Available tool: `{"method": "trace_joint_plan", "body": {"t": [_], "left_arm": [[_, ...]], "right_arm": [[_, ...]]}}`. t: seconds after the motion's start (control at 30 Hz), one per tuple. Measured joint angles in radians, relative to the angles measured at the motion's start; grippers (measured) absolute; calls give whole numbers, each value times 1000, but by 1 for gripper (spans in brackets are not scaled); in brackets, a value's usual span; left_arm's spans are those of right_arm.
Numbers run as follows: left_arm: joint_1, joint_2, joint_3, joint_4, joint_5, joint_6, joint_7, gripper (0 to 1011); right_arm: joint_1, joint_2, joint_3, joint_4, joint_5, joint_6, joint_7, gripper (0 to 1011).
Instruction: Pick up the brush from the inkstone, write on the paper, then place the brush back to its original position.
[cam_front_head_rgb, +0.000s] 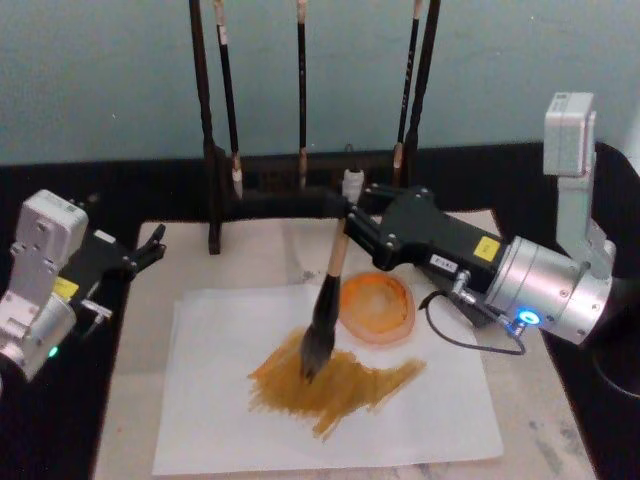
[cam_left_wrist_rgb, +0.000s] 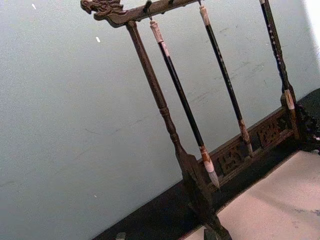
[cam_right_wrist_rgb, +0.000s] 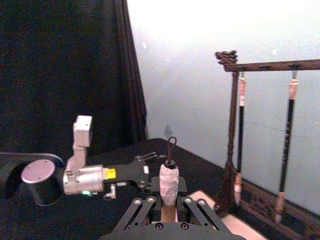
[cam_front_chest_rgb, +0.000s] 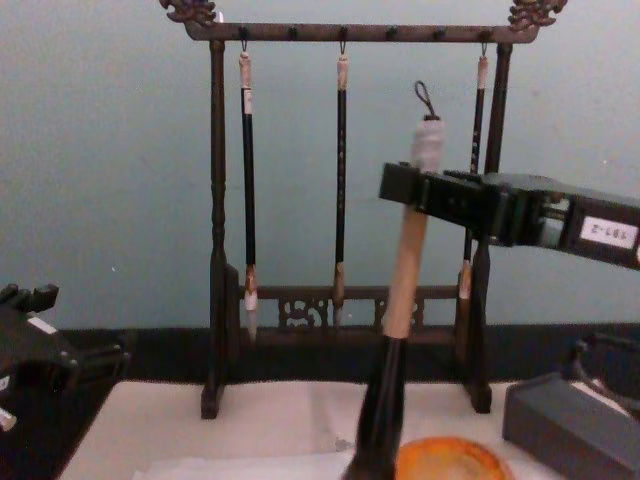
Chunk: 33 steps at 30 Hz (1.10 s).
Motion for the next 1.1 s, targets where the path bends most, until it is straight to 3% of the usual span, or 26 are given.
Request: {"method": "trace_joint_plan", "body": {"t": [0.4, 1.1], "left_arm": [[0, 0, 0, 0, 0, 0, 0, 1010], [0, 0, 0, 0, 0, 0, 0, 1010]], "right_arm": [[-15, -6, -40, 2, -4, 6, 5, 162], [-47, 19, 12, 29, 47, 12, -24, 162]]}}
